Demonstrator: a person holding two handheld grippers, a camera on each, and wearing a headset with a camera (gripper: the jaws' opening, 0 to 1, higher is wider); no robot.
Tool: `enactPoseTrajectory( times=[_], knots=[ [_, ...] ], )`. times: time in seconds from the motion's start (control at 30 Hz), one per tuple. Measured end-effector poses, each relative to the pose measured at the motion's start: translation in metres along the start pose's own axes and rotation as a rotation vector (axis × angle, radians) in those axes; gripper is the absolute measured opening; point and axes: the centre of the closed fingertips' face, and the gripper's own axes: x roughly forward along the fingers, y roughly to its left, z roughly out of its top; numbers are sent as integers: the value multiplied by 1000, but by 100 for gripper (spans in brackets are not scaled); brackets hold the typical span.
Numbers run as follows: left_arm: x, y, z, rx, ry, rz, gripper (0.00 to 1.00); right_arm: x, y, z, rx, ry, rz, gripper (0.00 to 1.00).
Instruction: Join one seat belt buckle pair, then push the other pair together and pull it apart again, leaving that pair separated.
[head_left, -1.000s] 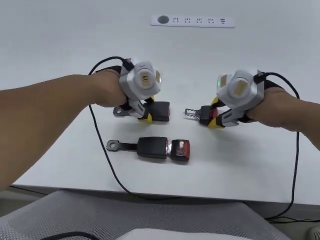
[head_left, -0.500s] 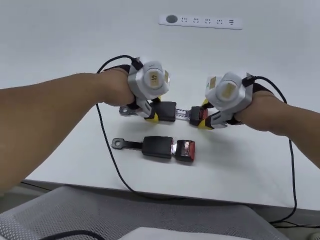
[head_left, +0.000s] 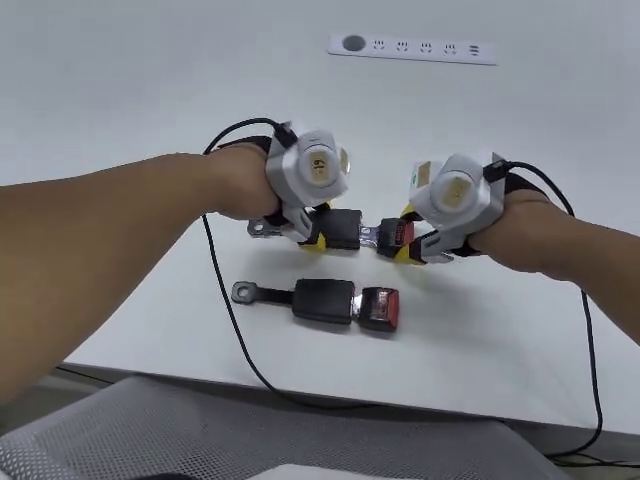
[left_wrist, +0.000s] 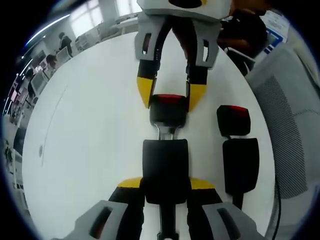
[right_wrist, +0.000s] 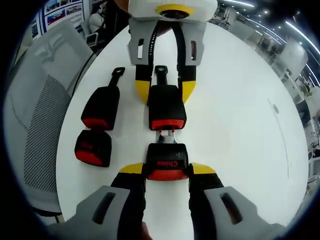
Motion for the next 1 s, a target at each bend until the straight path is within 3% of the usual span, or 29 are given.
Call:
enactPoseTrajectory(
  times=[0.37, 0.63, 0.7, 0.77, 1.0],
  knots=[
    [2, 0, 0, -11, -20, -6, 32, 0, 0, 4, 12, -22, 20, 31],
    [3, 0, 1, -2, -5, -17, 32, 3, -3, 8, -2, -7, 33, 31],
    [3, 0, 0, 2, -5, -17, 31, 6, 1, 16, 8, -35, 45, 31],
    [3, 0, 0, -3, -7, -16, 31, 10, 1, 17, -16, -2, 37, 31],
    [3, 1, 0, -15, -10, -14, 32, 11, 0, 17, -11, -13, 39, 31]
  ],
)
